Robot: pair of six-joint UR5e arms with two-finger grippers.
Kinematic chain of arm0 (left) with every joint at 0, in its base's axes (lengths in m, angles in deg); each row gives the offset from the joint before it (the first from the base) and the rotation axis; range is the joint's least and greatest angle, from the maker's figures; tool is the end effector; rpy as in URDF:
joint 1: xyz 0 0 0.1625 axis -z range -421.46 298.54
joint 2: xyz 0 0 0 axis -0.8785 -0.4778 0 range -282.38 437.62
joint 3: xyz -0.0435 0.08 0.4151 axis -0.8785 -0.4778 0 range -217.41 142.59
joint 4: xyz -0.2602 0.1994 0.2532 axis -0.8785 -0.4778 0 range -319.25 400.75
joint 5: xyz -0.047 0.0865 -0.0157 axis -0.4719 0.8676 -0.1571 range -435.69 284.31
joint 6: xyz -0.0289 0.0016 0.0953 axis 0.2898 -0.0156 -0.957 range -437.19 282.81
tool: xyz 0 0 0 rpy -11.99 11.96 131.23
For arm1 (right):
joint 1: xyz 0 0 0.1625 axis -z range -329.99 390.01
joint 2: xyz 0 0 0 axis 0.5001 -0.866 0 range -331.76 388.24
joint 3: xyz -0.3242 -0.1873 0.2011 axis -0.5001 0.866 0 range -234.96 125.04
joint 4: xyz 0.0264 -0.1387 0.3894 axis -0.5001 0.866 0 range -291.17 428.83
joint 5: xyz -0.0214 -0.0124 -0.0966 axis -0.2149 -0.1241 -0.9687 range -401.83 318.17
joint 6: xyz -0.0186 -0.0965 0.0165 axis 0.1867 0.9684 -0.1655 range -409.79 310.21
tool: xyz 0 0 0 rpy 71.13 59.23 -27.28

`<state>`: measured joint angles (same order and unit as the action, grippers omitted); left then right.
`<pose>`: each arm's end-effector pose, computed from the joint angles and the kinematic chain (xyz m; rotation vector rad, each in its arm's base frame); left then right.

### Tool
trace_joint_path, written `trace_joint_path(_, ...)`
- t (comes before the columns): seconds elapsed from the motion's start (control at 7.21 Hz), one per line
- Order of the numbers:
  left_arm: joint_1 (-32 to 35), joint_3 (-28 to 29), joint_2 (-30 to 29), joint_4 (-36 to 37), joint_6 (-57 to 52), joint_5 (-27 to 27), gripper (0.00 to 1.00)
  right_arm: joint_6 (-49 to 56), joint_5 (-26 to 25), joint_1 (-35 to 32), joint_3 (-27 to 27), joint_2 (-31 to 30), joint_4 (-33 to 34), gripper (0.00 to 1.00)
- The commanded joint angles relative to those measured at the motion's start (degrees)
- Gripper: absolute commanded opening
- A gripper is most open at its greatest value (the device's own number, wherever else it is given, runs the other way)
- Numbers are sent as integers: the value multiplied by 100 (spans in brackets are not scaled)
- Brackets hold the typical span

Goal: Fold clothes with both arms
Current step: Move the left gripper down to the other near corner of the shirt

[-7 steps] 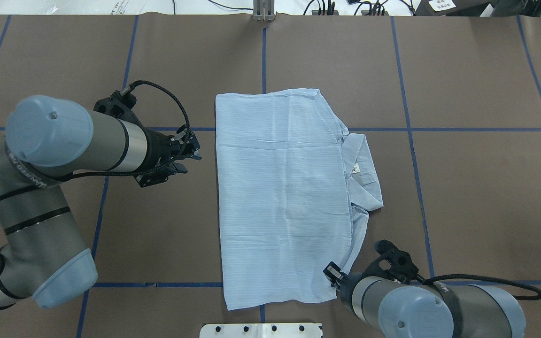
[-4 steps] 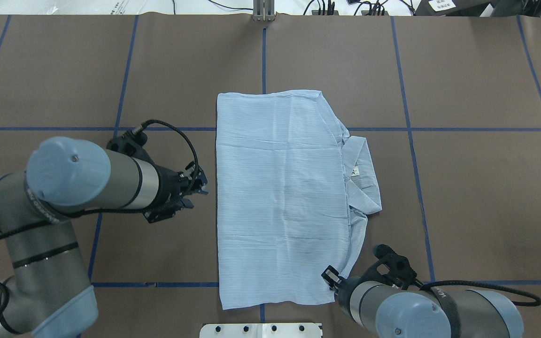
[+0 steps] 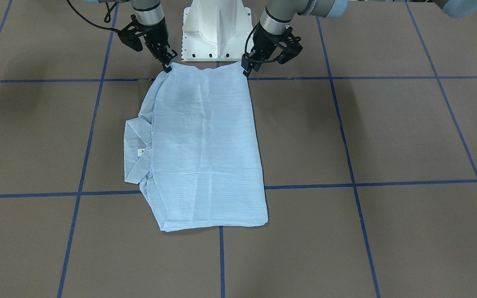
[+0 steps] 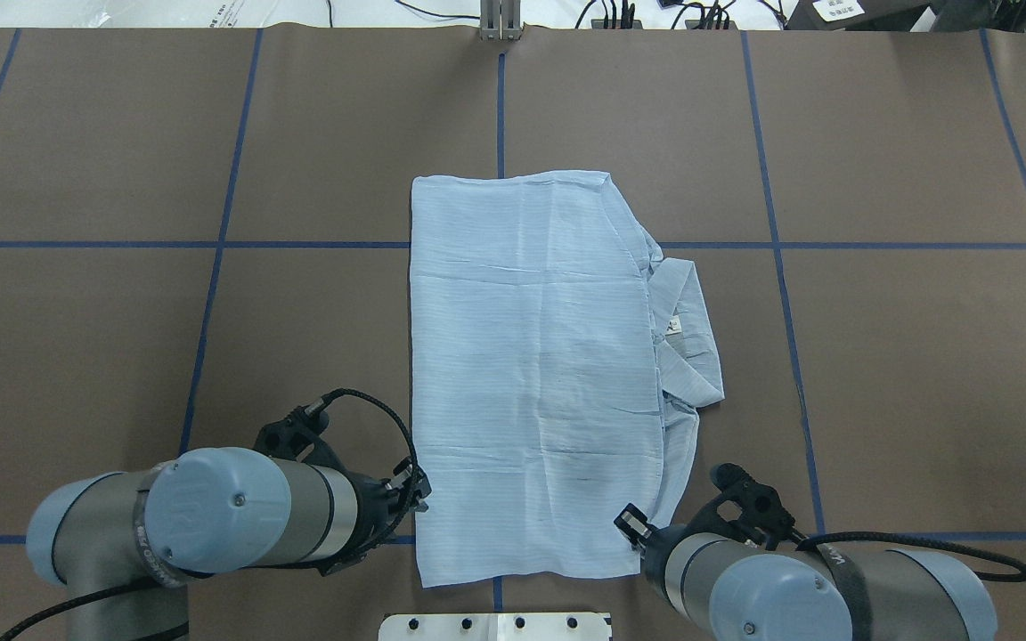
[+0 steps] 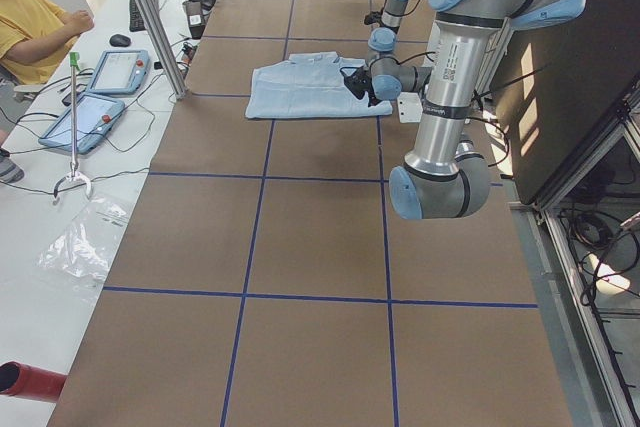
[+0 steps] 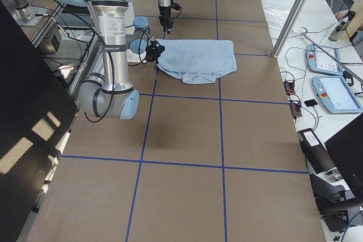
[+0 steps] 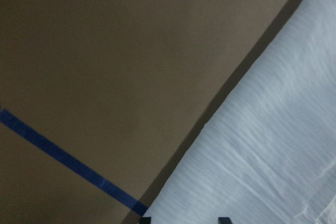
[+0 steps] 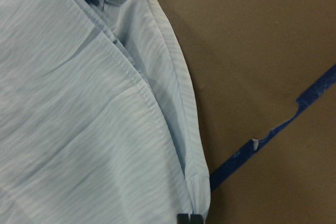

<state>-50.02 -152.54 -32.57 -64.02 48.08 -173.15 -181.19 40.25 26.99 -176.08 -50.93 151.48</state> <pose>0.5229 -0.2286 0.2453 -0.3388 1.0214 -0.6689 -0.5029 -0.1739 0.3065 -0.1643 -0.8780 0.7841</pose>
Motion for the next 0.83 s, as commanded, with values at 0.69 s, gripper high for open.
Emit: trace_joint_path(0.69,-502,325,-98,-9,50,25,54,0,19,2,-43,6,14,0)
